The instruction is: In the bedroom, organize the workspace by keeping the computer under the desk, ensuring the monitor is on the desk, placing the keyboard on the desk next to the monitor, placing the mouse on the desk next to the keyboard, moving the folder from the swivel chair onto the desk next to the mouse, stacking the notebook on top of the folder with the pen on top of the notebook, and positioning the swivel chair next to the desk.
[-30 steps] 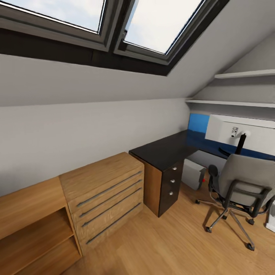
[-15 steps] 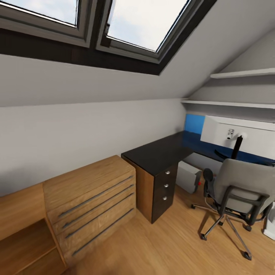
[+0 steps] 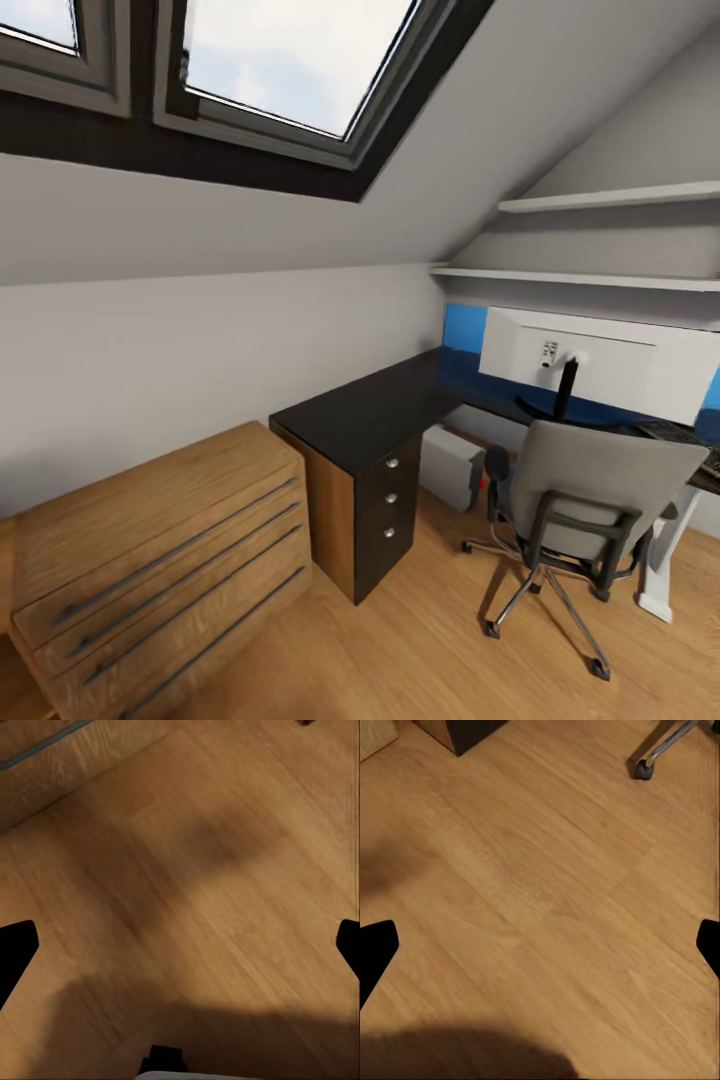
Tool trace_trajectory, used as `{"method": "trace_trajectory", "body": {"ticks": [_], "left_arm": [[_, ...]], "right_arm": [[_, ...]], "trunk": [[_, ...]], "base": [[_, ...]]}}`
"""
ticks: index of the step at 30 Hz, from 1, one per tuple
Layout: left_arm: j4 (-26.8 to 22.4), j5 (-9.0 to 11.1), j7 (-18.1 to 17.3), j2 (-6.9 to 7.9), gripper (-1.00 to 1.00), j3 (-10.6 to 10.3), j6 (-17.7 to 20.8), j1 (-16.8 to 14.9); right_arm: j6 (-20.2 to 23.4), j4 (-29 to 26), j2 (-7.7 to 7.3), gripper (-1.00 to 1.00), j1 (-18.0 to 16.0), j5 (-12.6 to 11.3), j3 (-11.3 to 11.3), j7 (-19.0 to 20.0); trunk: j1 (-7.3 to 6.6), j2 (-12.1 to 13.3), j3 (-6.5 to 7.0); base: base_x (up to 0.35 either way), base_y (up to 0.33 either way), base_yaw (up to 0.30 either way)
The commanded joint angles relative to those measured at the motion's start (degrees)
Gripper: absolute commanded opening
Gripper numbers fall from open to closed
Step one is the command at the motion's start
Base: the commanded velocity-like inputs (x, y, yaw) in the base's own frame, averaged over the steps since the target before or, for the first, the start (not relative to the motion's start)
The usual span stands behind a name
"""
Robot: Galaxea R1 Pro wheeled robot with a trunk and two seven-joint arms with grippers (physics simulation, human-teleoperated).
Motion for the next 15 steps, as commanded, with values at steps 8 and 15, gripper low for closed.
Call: {"method": "trace_trajectory", "body": {"ticks": [8,15], "left_arm": [[0.02,0.49,-0.01,0.01,1.0,-0.08,-0.31,-0.03],[0.02,0.52,-0.01,0.01,1.0,-0.06,-0.33,-0.03]], "right_arm": [[-0.12,0.01,0.01,1.0,-0.03,0.05,0.11,-0.02],[-0.12,0.06,0.01,1.0,-0.03,0.18,0.21,0.1]], "trunk": [[0.01,-0.03,0.37],[0.01,-0.03,0.45]], "base": [[0.033,-0.117,-0.21],[0.001,-0.005,-0.257]]}}
